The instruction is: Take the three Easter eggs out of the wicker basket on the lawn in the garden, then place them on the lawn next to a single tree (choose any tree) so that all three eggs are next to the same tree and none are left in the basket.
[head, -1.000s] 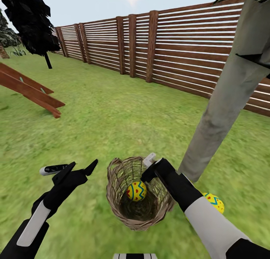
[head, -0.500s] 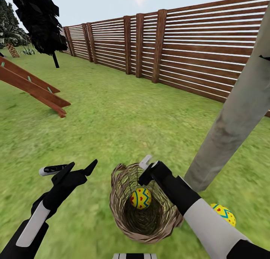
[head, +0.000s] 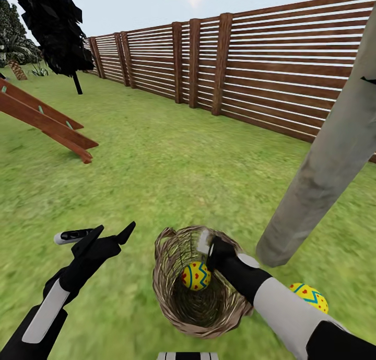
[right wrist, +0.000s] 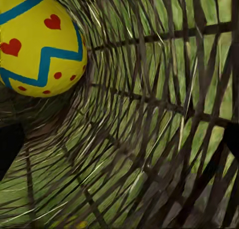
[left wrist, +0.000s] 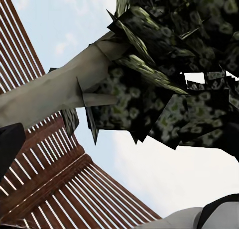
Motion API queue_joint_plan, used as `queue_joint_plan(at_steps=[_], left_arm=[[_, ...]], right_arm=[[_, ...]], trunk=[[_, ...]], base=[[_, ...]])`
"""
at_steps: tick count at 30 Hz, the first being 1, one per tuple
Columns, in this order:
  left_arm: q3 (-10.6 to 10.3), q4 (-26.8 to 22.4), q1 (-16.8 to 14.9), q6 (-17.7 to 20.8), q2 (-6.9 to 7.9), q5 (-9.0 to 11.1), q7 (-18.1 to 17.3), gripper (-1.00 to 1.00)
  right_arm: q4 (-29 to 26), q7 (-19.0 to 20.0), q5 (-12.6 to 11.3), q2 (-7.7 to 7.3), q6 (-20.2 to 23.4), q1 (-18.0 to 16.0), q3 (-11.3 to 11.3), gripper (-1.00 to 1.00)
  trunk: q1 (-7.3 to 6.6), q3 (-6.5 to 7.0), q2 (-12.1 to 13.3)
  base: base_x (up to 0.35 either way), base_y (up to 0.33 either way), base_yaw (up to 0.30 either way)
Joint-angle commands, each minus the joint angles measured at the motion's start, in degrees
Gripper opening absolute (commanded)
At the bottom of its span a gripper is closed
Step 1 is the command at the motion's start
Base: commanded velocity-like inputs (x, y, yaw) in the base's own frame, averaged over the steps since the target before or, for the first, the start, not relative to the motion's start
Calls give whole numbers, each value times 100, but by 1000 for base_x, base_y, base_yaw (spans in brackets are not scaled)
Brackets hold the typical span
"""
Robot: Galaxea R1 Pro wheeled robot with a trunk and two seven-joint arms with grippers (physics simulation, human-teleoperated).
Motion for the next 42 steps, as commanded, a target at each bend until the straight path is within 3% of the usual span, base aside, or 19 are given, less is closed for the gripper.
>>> queue_joint_plan(at_steps=[1, 2, 4, 5, 7, 10, 19, 27, 28, 42], left_arm=[[-3, -2, -1, 52, 1, 28, -1, 100], [-3, -2, 0, 52, -2, 28, -1, 100], [-3, 0, -1, 52, -2, 28, 0, 100], [-3, 1, -2, 52, -2, 31, -1, 100], [-3, 1, -2, 52, -2, 34, 2, 100], [-3, 1, -2, 52, -1, 36, 3, 100], [-3, -1, -2, 52, -4, 31, 4, 100], [-3, 0, 1, 52, -5, 28, 4, 100], [-3, -3, 2, 52, -11, 26, 4, 100], [-3, -7, 0, 52, -23, 12, 4, 100]], right_arm=[[168, 56, 59, 0, -185, -30, 11, 100], [339, 83, 56, -1, -529, -54, 12, 100], [434, 219, 56, -7, -817, -66, 13, 100], [494, 621, 43, -17, -1071, -74, 7, 100], [468, 1065, 40, -21, -1255, -77, -5, 100], [423, 1392, 40, -19, -1549, -78, -18, 100], [256, 1506, 27, -8, -1881, -79, -160, 100], [210, 1530, 28, -7, -2079, -122, -171, 100], [296, 1531, 11, -3, -2087, -254, -172, 100], [579, 1487, 9, -16, -2136, -547, -178, 100]], trunk=[[-1, -5, -2], [-1, -5, -2], [-1, -5, -2], [-1, -5, -2], [-1, -5, -2], [-1, -5, -2], [-1, -5, -2], [19, -182, -13], [22, -204, -14], [58, -514, -33]], base=[[0, 0, 0], [0, 0, 0], [0, 0, 0], [0, 0, 0], [0, 0, 0], [0, 0, 0], [0, 0, 0], [0, 0, 0], [0, 0, 0], [0, 0, 0]])
